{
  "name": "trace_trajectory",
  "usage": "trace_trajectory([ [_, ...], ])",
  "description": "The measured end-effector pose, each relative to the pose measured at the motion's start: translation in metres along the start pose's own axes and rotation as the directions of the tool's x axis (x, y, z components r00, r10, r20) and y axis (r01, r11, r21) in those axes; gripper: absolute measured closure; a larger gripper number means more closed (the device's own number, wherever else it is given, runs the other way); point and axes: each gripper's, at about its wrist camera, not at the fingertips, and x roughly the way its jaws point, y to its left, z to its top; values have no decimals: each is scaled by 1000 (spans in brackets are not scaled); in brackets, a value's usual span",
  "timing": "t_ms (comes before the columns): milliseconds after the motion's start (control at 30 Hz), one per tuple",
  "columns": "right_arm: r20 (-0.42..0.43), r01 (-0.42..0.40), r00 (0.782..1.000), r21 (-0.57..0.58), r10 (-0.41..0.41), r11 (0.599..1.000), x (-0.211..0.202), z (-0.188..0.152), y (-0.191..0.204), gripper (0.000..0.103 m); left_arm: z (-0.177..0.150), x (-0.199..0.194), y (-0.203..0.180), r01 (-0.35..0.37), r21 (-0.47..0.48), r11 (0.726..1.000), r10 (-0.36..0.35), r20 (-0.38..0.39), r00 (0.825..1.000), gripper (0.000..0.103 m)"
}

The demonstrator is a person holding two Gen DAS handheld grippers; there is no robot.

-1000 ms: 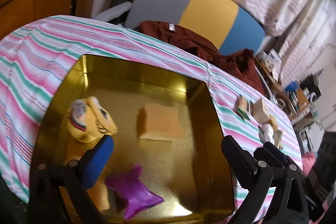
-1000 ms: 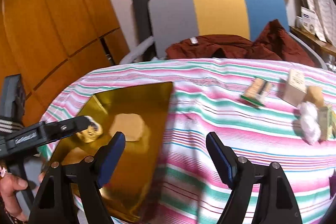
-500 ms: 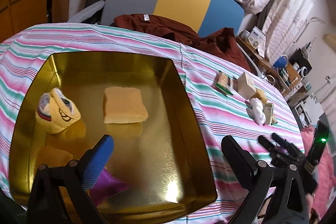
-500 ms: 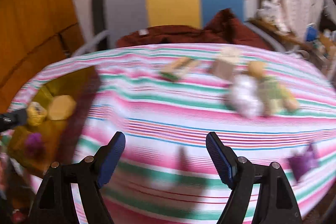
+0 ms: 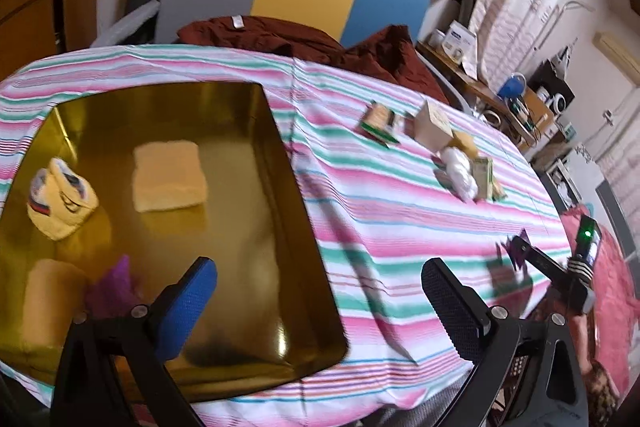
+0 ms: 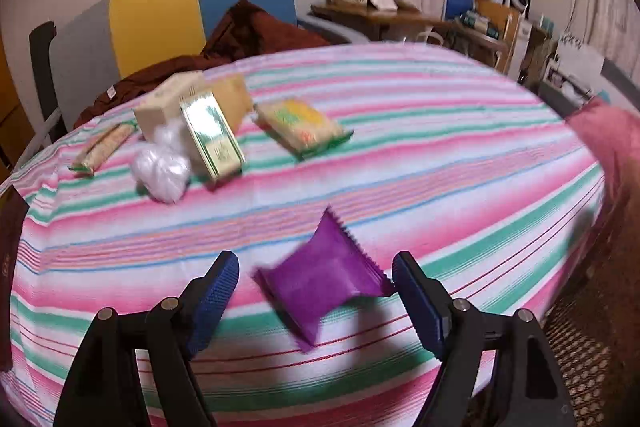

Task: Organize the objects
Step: 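Grasp the second purple packet with the right gripper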

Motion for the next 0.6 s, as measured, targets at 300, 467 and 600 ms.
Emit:
trace_trajectory([
  [300,40,-51,998,-70,53,996,12,5,9,58,-6,8,-29,9,48,999,-7,-41,999,0],
  [467,44,-111,992,-96,116,989,21,14,23,59,-1,17,-54,21,93,995,-15,-60,998,0],
  [600,54,-152,986,-66,156,986,30,26,29,59,5,28,-76,22,141,990,-13,-66,998,0],
])
